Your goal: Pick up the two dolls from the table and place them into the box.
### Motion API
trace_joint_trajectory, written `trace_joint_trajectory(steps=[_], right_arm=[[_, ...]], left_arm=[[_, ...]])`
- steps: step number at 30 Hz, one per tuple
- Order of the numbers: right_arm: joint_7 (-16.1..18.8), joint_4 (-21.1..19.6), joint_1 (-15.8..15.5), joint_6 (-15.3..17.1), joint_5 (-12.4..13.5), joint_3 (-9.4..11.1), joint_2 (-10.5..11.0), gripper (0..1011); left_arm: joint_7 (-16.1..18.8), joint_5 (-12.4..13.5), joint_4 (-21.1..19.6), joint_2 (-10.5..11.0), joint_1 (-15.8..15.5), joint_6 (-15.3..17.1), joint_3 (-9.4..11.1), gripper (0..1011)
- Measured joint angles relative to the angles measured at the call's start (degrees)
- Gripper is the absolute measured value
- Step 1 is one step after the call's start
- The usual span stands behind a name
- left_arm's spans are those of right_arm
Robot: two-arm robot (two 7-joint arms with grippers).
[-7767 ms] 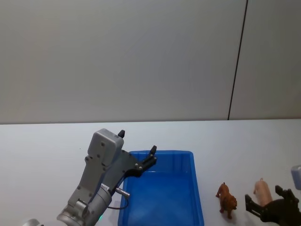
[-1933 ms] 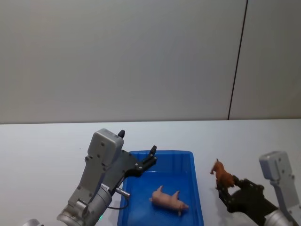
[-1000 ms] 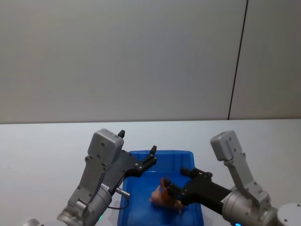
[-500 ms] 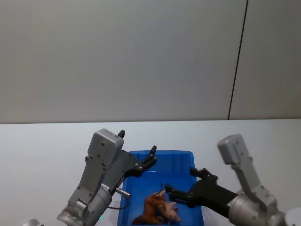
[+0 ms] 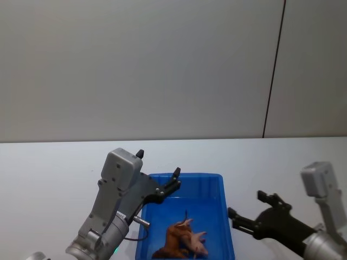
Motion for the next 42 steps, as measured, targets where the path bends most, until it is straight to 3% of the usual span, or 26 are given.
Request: trace_joint_trajectory(steps=[12,21,33,42], right_arm=[[-2.0,-2.0,-3.1,-2.4,2.5,2.1,3.3,1001],[-2.6,-2.6,-4.1,-3.2,3.3,2.8,4.3,1001],[-2.9,-3.0,-4.7,-3.6,3.7,3.1,4.9,1001],[-3.0,-3.1,-4.8,-3.7,3.8,3.2,5.0,1001]], left_arm=[[0.8,0.4,-0.8,0.5,0.7,0.5,-0.2,1001],[5.2,0.4,-4.3,3.6,4.5,3.5,-0.9,1001],[12.6,-3.9,-6.7,7.7,11.0,4.9,-1.9,1001],[14.5,-6.9,-5.1,8.8,13.6,3.2,-2.4,1001]])
